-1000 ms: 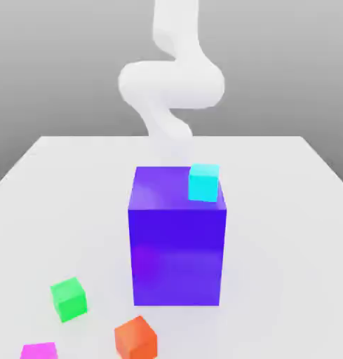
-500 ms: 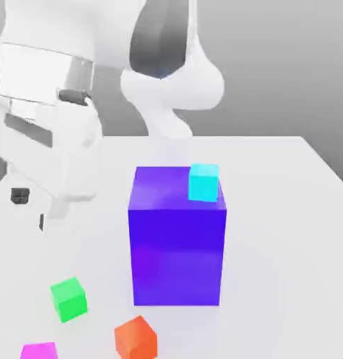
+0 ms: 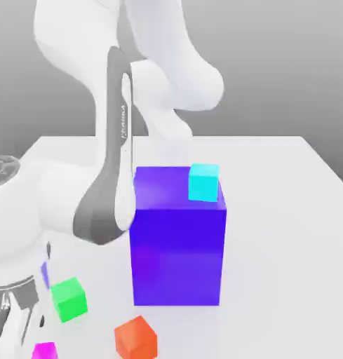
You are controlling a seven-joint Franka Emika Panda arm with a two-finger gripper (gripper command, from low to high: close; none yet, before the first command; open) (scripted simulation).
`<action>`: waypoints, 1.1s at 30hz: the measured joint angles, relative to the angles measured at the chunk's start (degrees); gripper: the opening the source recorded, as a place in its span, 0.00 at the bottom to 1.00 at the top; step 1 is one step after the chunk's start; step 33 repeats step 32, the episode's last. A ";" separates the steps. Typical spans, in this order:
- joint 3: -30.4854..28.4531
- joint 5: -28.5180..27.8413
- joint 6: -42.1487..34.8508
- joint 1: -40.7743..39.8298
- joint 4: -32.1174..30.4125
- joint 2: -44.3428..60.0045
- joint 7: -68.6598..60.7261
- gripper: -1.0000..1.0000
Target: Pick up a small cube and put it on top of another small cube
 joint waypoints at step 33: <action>-0.29 0.94 6.16 -4.75 -27.09 -20.99 -10.95 1.00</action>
